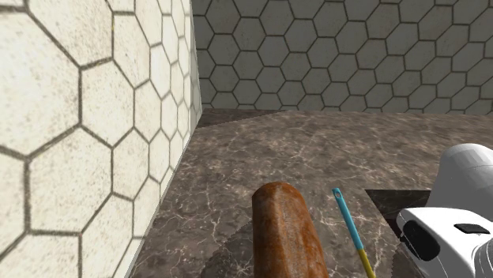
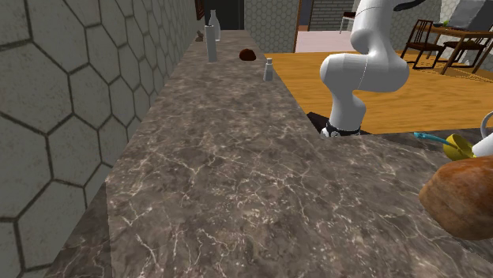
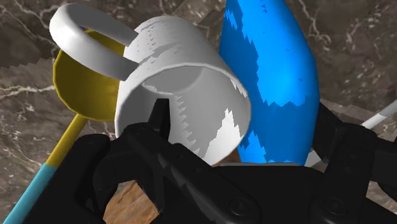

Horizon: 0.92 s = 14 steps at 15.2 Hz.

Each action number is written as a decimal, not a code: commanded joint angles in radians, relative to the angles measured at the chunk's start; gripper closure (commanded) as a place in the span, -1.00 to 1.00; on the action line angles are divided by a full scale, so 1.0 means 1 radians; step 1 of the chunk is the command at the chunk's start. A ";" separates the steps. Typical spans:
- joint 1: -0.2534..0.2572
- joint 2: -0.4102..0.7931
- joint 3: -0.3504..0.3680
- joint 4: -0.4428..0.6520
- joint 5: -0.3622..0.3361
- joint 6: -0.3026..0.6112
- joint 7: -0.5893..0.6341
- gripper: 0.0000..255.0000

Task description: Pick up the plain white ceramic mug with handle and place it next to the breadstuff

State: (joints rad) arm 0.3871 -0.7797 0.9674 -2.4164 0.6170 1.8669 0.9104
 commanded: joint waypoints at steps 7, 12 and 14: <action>0.002 -0.012 -0.073 0.099 -0.048 -0.121 0.013 -1.00; 0.002 -0.012 -0.073 0.099 -0.048 -0.121 0.013 -1.00; 0.002 -0.012 -0.073 0.099 -0.048 -0.121 0.013 -1.00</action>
